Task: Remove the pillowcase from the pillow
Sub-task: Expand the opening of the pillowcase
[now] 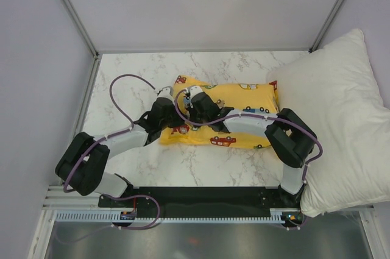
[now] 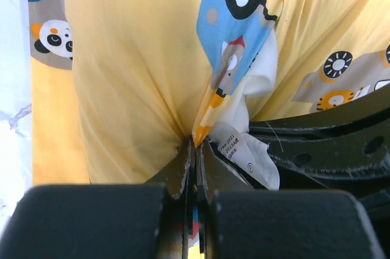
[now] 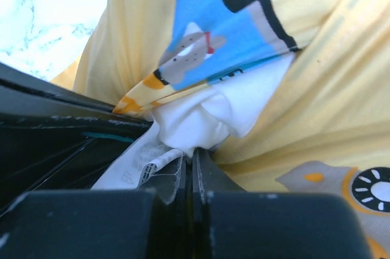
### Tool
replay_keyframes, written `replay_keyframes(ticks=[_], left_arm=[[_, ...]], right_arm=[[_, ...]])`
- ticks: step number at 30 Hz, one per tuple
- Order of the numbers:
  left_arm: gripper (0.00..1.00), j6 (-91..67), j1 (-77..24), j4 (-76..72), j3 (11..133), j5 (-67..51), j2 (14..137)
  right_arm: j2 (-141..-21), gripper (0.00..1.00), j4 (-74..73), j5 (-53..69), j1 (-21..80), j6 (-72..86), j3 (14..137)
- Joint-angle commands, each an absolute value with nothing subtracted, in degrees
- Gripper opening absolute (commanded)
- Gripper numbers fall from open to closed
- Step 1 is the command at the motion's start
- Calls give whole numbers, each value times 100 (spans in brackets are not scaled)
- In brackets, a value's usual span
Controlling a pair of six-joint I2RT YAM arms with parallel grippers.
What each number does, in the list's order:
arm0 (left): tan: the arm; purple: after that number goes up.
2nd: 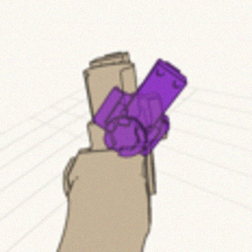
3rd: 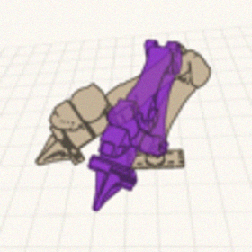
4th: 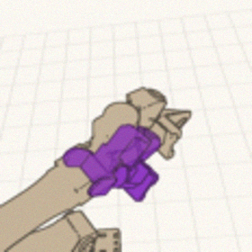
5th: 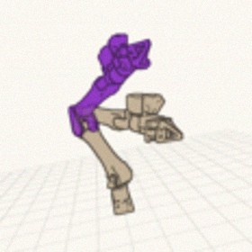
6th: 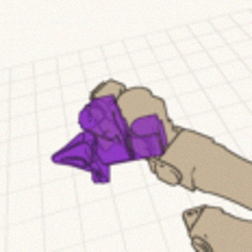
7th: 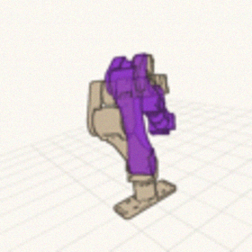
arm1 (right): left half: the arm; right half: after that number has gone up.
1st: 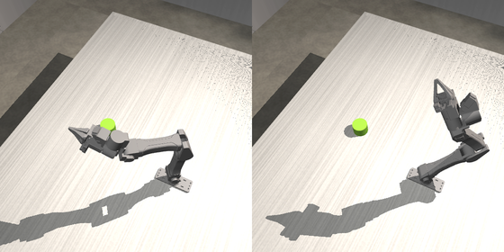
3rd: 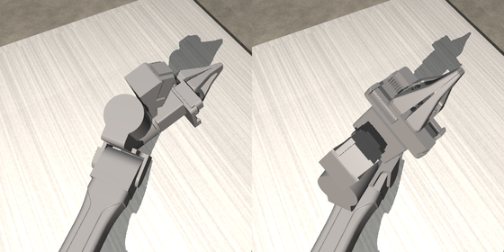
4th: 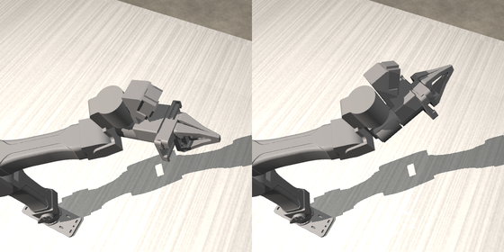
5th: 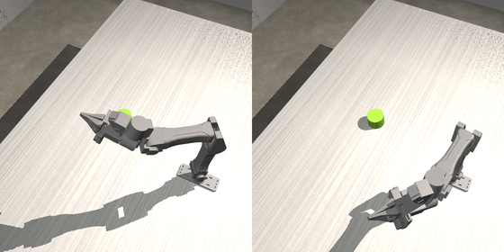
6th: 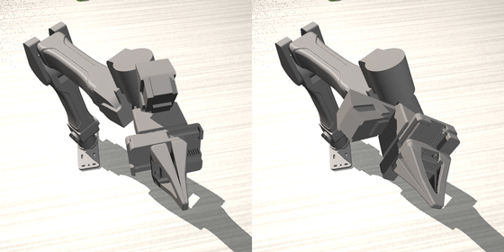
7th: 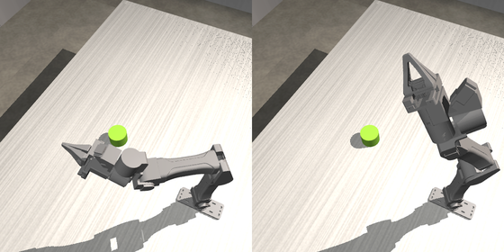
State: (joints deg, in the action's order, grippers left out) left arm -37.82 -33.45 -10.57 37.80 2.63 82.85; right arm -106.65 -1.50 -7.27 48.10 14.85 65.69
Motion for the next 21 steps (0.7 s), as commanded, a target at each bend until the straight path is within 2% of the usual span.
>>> replay_keyframes(ticks=[1, 9, 13, 21], left_arm=[[2, -3586, -3410, 132, 3445, 105, 8174], [2, -3560, -3401, 913, 3472, 562, 7665], [2, -3533, -3340, 1160, 3410, 650, 7313], [2, -3507, -3313, 1520, 3331, 668, 6962]], right_arm=[[-11443, 0, -650, -1001, 4702, 1863, 6091], [-11154, 0, -931, -1809, 4035, 2180, 6143], [-11118, 0, -993, -1925, 3517, 2145, 6187], [-11153, 0, -1099, -2145, 3103, 2215, 6459]])
